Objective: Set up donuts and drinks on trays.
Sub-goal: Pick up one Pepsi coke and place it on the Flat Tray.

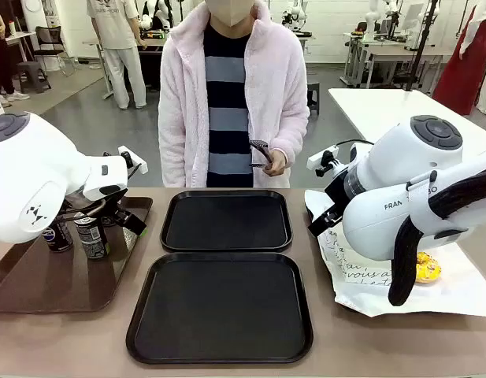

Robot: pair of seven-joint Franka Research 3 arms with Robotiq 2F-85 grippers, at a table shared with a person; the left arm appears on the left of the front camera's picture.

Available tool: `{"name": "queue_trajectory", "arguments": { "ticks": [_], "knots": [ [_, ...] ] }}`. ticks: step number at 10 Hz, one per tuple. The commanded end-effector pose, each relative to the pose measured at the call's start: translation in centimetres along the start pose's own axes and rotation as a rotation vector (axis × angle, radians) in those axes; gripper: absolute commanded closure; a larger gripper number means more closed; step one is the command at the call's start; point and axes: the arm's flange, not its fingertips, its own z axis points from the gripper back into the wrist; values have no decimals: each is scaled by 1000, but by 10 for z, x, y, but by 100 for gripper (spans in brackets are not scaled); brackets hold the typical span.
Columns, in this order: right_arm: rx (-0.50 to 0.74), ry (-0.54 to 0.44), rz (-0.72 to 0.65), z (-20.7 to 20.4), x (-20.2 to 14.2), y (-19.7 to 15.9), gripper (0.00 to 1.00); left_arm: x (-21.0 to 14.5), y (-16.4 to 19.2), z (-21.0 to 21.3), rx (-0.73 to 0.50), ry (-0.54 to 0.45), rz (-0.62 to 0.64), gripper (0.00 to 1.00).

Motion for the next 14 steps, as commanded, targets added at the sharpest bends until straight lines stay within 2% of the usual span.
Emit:
{"name": "queue_trajectory", "arguments": {
  "ticks": [1,12,13,14],
  "knots": [
    [0,0,0,0,0,0,0,0,0,0,0,0,0,0],
    [0,0,0,0,0,0,0,0,0,0,0,0,0,0],
    [29,67,4,26,-12,18,0,0,0,0,0,0,0,0],
    [40,103,33,65,-28,34,0,-16,-10,43,0,28,-50,0]
  ]
}}
